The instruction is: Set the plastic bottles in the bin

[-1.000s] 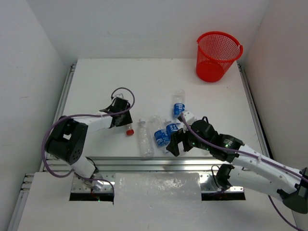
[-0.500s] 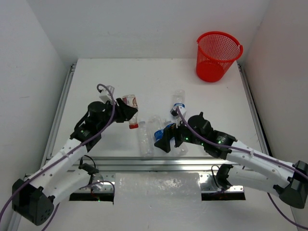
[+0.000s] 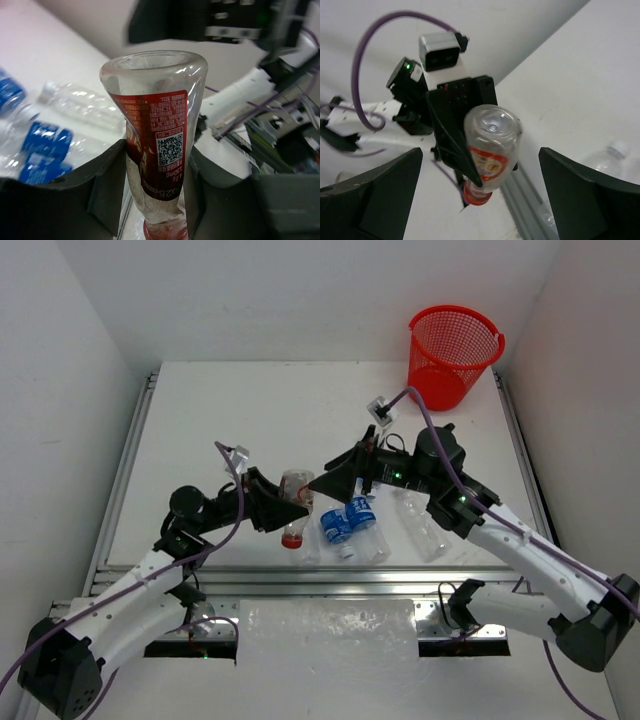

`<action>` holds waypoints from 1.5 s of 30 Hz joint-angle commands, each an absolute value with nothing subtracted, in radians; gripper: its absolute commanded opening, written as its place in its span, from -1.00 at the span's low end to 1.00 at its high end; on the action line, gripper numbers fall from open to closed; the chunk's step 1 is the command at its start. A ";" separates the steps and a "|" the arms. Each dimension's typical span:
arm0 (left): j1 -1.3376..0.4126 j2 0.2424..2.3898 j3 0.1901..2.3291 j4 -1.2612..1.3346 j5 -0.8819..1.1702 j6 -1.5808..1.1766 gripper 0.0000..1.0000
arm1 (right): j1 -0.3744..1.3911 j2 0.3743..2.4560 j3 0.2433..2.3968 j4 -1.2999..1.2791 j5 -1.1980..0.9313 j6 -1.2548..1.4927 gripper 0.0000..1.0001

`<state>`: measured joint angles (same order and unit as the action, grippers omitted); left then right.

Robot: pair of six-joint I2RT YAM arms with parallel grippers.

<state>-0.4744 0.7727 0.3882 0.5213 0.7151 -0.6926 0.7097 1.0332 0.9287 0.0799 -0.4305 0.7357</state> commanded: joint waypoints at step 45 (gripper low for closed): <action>-0.545 0.486 0.704 -0.516 -0.284 -0.580 0.99 | 0.098 1.443 1.509 -0.052 0.187 0.483 -1.00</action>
<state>-0.5476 0.5201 0.7235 -0.5381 -0.2874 -0.6041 0.1501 1.3621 1.3724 -0.1329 0.0555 0.5343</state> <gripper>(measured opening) 0.995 0.462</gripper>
